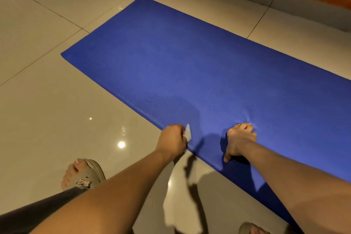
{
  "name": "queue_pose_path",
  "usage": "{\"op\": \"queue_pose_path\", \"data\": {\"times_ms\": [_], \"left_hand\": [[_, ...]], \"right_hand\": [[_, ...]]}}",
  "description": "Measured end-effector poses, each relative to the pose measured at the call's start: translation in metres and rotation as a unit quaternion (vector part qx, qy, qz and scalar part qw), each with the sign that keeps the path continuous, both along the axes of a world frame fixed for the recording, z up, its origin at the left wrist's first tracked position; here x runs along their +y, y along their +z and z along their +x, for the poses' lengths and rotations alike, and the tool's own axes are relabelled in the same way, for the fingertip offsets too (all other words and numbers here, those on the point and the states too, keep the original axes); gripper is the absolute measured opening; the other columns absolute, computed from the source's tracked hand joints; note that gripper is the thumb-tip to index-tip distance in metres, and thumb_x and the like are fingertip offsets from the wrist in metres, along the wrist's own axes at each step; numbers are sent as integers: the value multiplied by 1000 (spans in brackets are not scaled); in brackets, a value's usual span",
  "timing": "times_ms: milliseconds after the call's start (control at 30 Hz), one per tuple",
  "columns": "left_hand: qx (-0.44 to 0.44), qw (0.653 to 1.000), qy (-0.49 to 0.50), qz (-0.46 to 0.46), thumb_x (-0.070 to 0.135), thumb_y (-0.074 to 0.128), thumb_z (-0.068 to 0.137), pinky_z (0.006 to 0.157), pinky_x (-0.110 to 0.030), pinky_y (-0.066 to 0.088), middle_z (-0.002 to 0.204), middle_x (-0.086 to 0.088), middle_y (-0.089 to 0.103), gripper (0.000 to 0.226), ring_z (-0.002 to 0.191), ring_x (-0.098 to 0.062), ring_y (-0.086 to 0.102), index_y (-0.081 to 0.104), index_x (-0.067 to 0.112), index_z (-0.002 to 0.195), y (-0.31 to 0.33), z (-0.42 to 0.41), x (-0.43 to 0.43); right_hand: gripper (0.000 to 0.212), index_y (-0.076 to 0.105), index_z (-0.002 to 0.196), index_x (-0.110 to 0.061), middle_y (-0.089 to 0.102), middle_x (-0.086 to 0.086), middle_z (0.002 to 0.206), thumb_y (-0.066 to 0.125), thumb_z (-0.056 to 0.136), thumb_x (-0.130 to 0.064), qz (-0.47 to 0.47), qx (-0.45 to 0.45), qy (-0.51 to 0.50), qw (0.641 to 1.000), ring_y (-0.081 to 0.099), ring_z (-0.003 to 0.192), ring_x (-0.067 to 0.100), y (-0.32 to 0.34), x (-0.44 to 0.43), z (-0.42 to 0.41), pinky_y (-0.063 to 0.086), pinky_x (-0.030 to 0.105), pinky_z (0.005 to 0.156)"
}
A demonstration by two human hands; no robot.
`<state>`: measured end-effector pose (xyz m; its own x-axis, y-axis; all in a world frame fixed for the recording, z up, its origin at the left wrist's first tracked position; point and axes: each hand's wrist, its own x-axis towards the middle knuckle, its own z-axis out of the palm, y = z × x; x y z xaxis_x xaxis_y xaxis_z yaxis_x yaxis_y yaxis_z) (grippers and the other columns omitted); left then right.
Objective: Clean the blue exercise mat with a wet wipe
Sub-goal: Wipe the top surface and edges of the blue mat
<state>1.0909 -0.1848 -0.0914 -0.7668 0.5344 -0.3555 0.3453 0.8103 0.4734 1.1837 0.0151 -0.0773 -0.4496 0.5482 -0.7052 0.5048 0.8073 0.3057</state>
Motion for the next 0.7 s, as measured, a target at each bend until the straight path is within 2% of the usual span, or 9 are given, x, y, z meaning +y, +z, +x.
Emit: {"op": "queue_pose_path", "data": {"times_ms": [67,133,167,267,367,467,567,633,700], "left_hand": [[26,999,39,-16,31,63,95,72,-39,55,73,-8,69,29,73,-31,65,62,11,74,3,-20,-7],[26,997,77,-19,48,56,100,68,-33,52,64,-6,66,48,65,-27,62,63,11,70,9,-28,-12],[12,996,88,-18,51,55,100,67,-32,52,64,-7,67,52,64,-25,63,65,10,71,10,-27,-11],[-41,995,93,-19,28,62,97,67,-27,50,78,-12,73,31,75,-28,70,73,3,81,21,-11,-3],[-71,993,98,-3,17,65,91,71,-25,53,82,-13,75,19,80,-29,71,75,3,82,21,9,5],[-105,991,80,15,14,60,90,82,-35,58,88,-13,75,16,87,-31,70,72,4,85,15,36,15],[-75,997,17,-2,14,54,91,79,-39,55,88,-12,70,10,88,-37,64,61,7,88,15,50,21],[-43,999,-16,-1,12,53,89,74,-41,53,83,-10,66,4,84,-38,62,51,12,86,13,45,25],[-2,999,-35,-9,17,55,89,75,-43,53,89,-10,67,4,86,-38,63,53,14,90,8,33,20]], "right_hand": [[147,12,157,3,10,35,159,93,53,-61,-4,0,-12,1000,13,148,54,0,-1,-4,34,56,115],[150,9,157,4,11,33,160,92,53,-64,-10,18,-12,1000,14,148,52,-2,2,0,35,55,116],[152,5,157,5,9,33,161,90,54,-67,-16,28,-14,999,12,149,51,-3,4,6,33,54,117],[153,-9,157,4,-3,32,163,84,61,-71,-30,50,-16,998,0,152,49,-5,11,22,25,53,121],[153,-10,157,4,-5,33,163,83,61,-71,-41,57,-5,998,-1,152,48,-7,14,23,22,54,122],[155,-4,157,6,2,34,161,87,57,-70,-34,44,-4,998,4,151,51,-3,9,16,27,54,119],[146,9,158,-1,9,33,160,91,56,-64,-15,3,-2,1000,12,147,56,-2,2,1,41,54,110],[142,13,159,-4,9,36,159,92,56,-62,-12,-13,5,1000,14,145,59,-3,-1,-6,44,55,107],[142,12,159,-3,7,39,158,92,57,-60,-6,-16,14,1000,14,145,60,-3,0,-10,45,55,106]]}}
